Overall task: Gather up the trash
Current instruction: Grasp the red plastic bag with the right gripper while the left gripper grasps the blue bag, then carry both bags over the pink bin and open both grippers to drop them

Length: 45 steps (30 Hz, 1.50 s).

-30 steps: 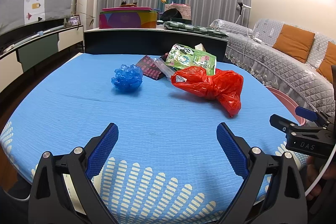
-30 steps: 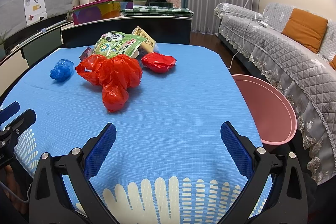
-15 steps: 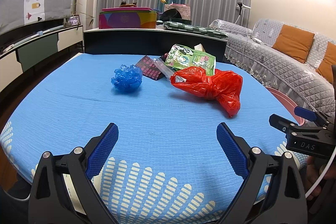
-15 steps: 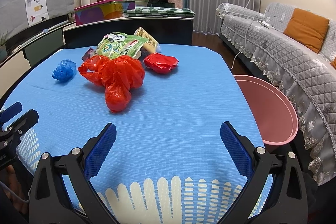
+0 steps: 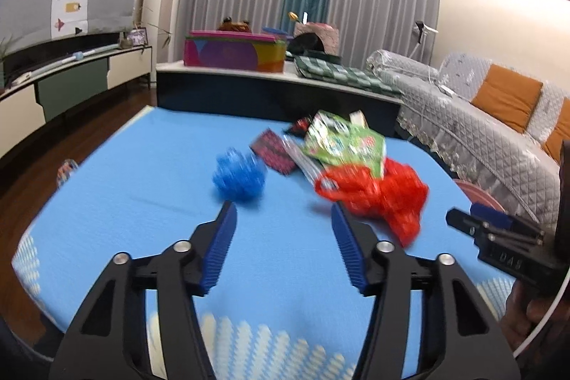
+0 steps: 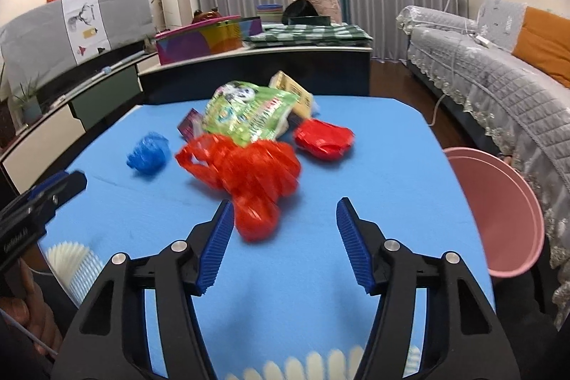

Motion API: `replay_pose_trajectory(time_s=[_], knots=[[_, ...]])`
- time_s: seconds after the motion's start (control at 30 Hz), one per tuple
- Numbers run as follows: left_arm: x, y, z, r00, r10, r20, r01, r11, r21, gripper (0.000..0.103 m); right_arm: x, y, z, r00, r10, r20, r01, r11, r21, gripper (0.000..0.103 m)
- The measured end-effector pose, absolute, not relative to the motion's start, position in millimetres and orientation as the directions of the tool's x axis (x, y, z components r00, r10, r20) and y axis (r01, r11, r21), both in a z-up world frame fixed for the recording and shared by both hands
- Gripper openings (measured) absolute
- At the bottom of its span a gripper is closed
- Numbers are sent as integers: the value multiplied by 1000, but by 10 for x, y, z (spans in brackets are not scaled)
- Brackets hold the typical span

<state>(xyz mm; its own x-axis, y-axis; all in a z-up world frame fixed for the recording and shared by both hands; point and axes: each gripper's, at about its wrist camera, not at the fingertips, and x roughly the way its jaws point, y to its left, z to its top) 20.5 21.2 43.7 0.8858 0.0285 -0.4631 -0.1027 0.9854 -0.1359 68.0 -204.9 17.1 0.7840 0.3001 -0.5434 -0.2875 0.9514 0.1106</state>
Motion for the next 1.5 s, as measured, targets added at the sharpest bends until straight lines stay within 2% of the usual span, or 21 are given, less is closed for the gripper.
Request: replay_pose_trajectory(time_s=[0.17,0.67,0.83,0.93,1.0,1.1,1.5], knots=[[522,418,549,883,67,-464,-139,983,-123,48,866,-1910,214,778,319,-541,-298,946,130,61],[1287,517,192,797,55,-602,-151,982,-111,47,1291,-1790,92,733,342,-588,-300,938,171,59],[1349,475,105,779,53,-625,-150,983,-103,38,1312,-1795,33,718,366,-592,-320,929,186,48],[1376,470,66,767,51,-639,-153,983,-104,29,1303,-1780,33,717,373,-590,-334,926,179,40],[1385,470,51,760,48,-648,-150,983,-103,14,1303,-1788,41,716,375,-589,-338,924,178,31],[1369,467,61,758,49,-650,-155,982,-107,3,1307,-1821,66,714,382,-587,-343,922,183,25],[1041,222,290,792,34,-609,-142,981,-131,1,1153,-2111,317,755,382,-533,-350,922,165,20]])
